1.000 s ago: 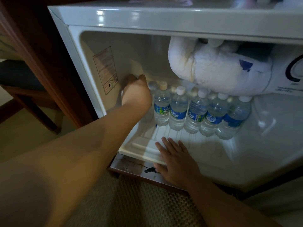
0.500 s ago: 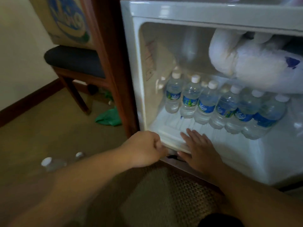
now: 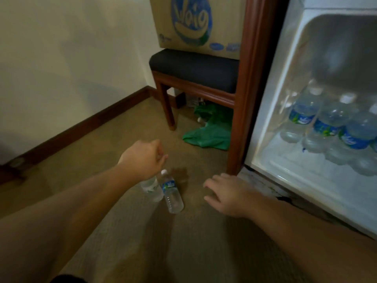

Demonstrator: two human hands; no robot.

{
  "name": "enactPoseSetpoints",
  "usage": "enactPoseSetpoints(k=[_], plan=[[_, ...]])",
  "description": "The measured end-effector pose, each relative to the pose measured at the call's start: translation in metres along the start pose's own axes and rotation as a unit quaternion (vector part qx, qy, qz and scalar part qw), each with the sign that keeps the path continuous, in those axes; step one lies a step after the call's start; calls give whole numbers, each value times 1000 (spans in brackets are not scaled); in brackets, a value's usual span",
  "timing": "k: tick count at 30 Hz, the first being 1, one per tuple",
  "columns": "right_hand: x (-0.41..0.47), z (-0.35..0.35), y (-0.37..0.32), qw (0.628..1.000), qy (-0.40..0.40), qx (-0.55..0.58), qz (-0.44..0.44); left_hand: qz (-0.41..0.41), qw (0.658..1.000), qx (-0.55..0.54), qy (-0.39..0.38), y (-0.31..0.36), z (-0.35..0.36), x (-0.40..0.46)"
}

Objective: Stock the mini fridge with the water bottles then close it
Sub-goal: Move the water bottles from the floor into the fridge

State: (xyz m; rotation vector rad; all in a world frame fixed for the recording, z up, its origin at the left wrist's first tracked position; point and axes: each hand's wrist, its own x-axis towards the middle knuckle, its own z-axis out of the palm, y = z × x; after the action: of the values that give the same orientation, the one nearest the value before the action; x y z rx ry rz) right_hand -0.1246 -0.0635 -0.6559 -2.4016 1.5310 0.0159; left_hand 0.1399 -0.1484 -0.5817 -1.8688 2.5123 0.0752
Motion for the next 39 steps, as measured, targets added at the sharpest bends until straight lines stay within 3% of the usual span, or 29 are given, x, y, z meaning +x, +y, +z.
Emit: enactPoseSetpoints(k=[4,8,12,18,21,23,25,27,31,34,36,39], plan=[[58,37,-54,988,-49,120,78,-83,991,60,-90,-41,24,0],[114,95,-74,946,-40,262,187,-111,977,48,-176,-67,55,3],[147,147,-86,902,-37,332,272,-58,989,37,-128,-74,77,4],[132,172,-92,904,-58,278,321,-20,995,19,-92,-77,96,9],[98,173,-91,885,-184,219,367,-11,995,15,-103,-71,91,10],[72,174,-87,871,-319,137,349,14,992,33,-123,-65,86,10],[53,174,-82,862,-392,88,310,36,989,43,-140,-59,81,10],[45,175,-80,871,-370,115,302,55,985,55,-153,-55,79,9],[64,177,-84,895,-232,220,310,68,984,70,-151,-52,83,6],[68,187,-92,918,-173,189,304,55,987,52,-144,-54,84,4],[65,188,-93,921,-152,190,305,58,986,56,-146,-54,83,2],[59,168,-86,896,-154,249,335,63,984,59,-153,-50,78,1]])
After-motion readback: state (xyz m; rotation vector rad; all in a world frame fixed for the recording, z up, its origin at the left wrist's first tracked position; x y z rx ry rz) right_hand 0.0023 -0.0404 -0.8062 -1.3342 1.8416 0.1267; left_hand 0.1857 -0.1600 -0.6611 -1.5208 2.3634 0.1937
